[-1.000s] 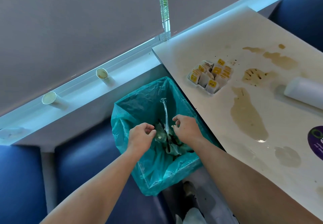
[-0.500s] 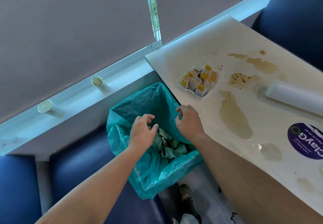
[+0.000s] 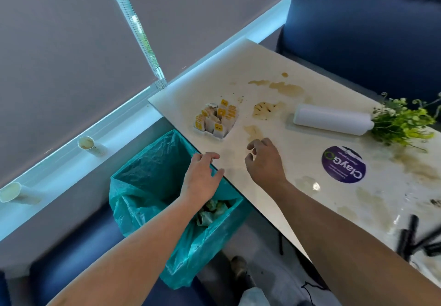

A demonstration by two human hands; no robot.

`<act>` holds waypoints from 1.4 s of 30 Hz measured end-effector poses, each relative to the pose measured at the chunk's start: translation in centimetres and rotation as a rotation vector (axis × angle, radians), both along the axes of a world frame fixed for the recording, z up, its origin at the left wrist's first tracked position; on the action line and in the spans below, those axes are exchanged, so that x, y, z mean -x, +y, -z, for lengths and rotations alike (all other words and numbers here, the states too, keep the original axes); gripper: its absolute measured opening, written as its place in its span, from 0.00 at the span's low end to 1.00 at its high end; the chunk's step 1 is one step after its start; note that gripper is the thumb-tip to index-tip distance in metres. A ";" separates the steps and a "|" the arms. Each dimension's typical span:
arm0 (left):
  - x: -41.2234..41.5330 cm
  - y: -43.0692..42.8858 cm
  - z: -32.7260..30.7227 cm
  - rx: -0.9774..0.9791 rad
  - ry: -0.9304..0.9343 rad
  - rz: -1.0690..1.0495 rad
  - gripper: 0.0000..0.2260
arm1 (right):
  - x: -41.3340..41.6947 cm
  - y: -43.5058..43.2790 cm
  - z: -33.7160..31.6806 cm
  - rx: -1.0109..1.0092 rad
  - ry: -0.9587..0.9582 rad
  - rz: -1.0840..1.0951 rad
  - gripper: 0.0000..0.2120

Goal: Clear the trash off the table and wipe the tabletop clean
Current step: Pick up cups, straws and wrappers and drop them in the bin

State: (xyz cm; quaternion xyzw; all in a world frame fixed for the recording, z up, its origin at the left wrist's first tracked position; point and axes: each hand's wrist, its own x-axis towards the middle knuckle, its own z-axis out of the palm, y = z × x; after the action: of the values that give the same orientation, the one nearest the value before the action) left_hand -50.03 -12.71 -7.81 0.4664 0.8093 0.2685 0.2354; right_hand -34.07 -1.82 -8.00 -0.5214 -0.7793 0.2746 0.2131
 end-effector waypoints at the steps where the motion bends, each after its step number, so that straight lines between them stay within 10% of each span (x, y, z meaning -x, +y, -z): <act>1: -0.8 0.4 0.0 -0.003 0.007 0.024 0.16 | -1.1 0.1 0.0 -0.001 -0.005 0.016 0.10; 42: -48.7 5.3 1.7 0.063 0.051 0.763 0.14 | -56.9 -10.8 1.2 0.176 -0.028 0.829 0.16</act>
State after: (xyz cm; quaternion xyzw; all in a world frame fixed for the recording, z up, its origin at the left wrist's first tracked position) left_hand -1.36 -7.38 -9.50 0.7331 0.5911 0.1247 0.3124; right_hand 22.79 -12.66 -9.23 -0.8105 -0.4802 0.2240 0.2495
